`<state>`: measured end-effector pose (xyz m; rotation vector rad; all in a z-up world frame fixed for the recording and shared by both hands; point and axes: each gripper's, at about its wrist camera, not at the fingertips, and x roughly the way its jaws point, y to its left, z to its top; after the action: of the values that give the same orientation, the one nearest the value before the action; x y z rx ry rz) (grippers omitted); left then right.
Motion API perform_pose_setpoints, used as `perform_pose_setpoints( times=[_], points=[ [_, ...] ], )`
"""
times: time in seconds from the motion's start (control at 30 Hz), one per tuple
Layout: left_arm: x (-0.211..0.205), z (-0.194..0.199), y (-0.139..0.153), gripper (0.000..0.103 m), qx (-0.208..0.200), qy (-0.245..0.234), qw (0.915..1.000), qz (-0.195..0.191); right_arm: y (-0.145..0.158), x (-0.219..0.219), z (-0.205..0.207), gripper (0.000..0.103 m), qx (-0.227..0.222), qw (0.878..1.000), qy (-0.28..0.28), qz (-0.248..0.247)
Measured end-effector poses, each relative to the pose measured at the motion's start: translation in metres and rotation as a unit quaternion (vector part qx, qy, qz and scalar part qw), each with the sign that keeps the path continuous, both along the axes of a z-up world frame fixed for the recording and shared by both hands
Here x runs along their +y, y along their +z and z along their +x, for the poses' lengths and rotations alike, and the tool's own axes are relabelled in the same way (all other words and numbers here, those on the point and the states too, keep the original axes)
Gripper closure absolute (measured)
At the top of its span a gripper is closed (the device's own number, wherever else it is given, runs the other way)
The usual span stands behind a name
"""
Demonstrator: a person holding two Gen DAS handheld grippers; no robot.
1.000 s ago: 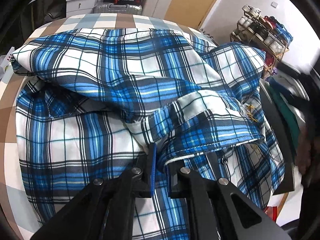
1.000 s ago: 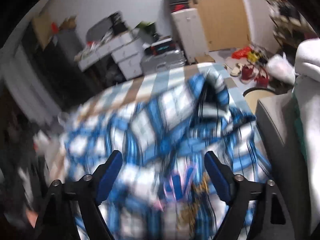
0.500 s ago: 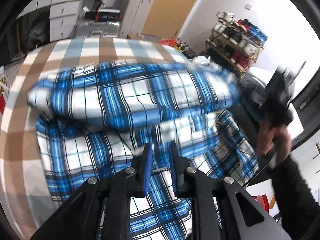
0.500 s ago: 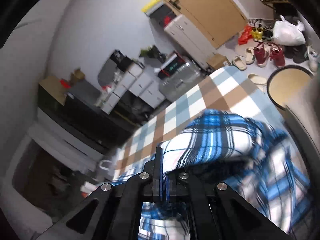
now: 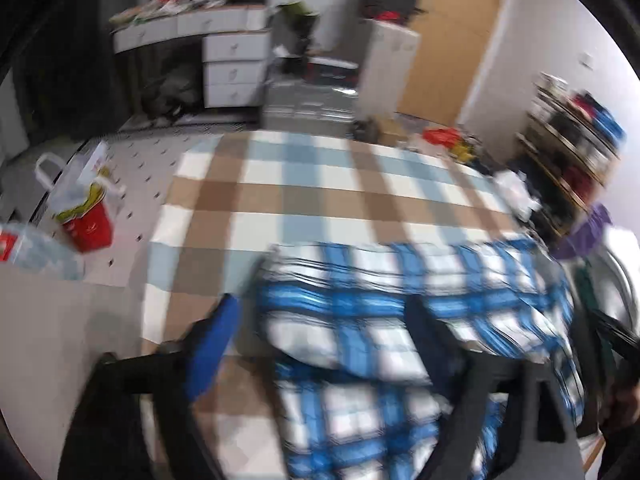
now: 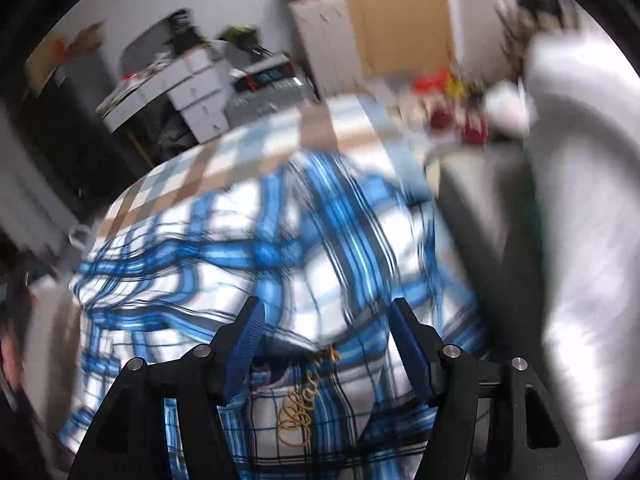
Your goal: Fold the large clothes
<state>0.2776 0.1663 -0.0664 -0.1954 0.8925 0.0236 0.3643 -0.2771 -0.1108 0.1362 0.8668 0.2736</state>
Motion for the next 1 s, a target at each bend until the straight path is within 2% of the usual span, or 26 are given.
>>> perform_pose_setpoints(
  times=[0.03, 0.07, 0.1, 0.2, 0.23, 0.27, 0.33, 0.37, 0.43, 0.5, 0.53, 0.57, 0.63, 0.7, 0.73, 0.77, 0.83, 0.87, 0.93, 0.97, 1.0],
  points=[
    [0.004, 0.013, -0.010, 0.020, 0.030, 0.002, 0.9995, -0.002, 0.013, 0.006, 0.005, 0.031, -0.023, 1.000, 0.007, -0.007],
    [0.007, 0.025, -0.023, 0.020, 0.058, -0.004, 0.9983, -0.003, 0.020, 0.014, 0.015, 0.022, -0.032, 0.999, 0.010, -0.010],
    [0.007, 0.035, -0.033, 0.020, 0.078, -0.009, 0.9969, -0.002, 0.021, 0.013, 0.019, 0.018, -0.036, 0.999, 0.010, -0.013],
    [0.009, 0.050, -0.060, 0.021, 0.115, -0.012, 0.9933, -0.007, 0.012, 0.028, 0.063, 0.018, -0.010, 0.999, 0.004, -0.031],
    [0.006, 0.052, -0.070, 0.030, 0.127, -0.022, 0.9915, -0.013, 0.002, 0.030, 0.081, 0.018, 0.012, 0.999, 0.003, -0.040],
    [0.003, 0.052, -0.079, 0.053, 0.142, -0.031, 0.9892, -0.017, -0.015, 0.034, 0.098, 0.018, 0.040, 0.998, 0.002, -0.049],
    [-0.011, 0.046, -0.097, 0.067, 0.171, -0.054, 0.9837, -0.006, -0.046, 0.030, 0.122, 0.021, 0.098, 0.994, -0.003, -0.058],
    [-0.018, 0.041, -0.102, 0.072, 0.170, -0.066, 0.9832, 0.009, -0.063, 0.029, 0.137, 0.030, 0.130, 0.990, -0.009, -0.062],
    [-0.028, 0.034, -0.101, 0.072, 0.157, -0.083, 0.9835, 0.036, -0.082, 0.018, 0.135, 0.035, 0.152, 0.987, 0.001, -0.056],
    [-0.031, 0.030, -0.097, 0.072, 0.166, -0.094, 0.9807, 0.043, -0.086, 0.018, 0.142, 0.053, 0.143, 0.989, 0.012, -0.045],
    [-0.028, 0.030, -0.091, 0.070, 0.168, -0.088, 0.9808, 0.044, -0.086, 0.020, 0.144, 0.057, 0.143, 0.988, 0.020, -0.045],
    [-0.022, 0.029, -0.082, 0.070, 0.161, -0.076, 0.9833, 0.037, -0.086, 0.025, 0.146, 0.063, 0.143, 0.988, 0.030, -0.056],
    [-0.004, 0.033, -0.058, 0.067, 0.125, -0.051, 0.9907, 0.013, -0.080, 0.034, 0.148, 0.063, 0.137, 0.986, 0.045, -0.087],
    [0.005, 0.036, -0.042, 0.044, 0.095, -0.027, 0.9949, 0.021, -0.070, 0.039, 0.152, 0.060, 0.124, 0.985, 0.048, -0.113],
    [0.008, 0.040, -0.040, 0.021, 0.088, -0.023, 0.9956, 0.026, -0.064, 0.038, 0.153, 0.057, 0.111, 0.986, 0.034, -0.119],
    [0.007, 0.047, -0.044, 0.016, 0.094, -0.029, 0.9946, 0.033, -0.058, 0.036, 0.153, 0.048, 0.100, 0.988, 0.024, -0.116],
    [0.003, 0.068, -0.060, 0.016, 0.118, -0.043, 0.9907, 0.050, -0.054, 0.035, 0.159, 0.037, 0.087, 0.992, 0.021, -0.093],
    [0.001, 0.073, -0.071, 0.016, 0.139, -0.056, 0.9877, 0.045, -0.057, 0.034, 0.161, 0.032, 0.093, 0.992, 0.020, -0.086],
    [0.001, 0.083, -0.091, 0.019, 0.178, -0.076, 0.9811, 0.001, -0.069, 0.036, 0.169, 0.033, 0.118, 0.989, 0.027, -0.086],
    [-0.001, 0.083, -0.100, 0.032, 0.189, -0.086, 0.9777, -0.029, -0.078, 0.038, 0.172, 0.034, 0.134, 0.986, 0.031, -0.092],
    [-0.006, 0.081, -0.103, 0.042, 0.194, -0.092, 0.9758, -0.043, -0.083, 0.040, 0.175, 0.035, 0.141, 0.985, 0.034, -0.094]
  ],
)
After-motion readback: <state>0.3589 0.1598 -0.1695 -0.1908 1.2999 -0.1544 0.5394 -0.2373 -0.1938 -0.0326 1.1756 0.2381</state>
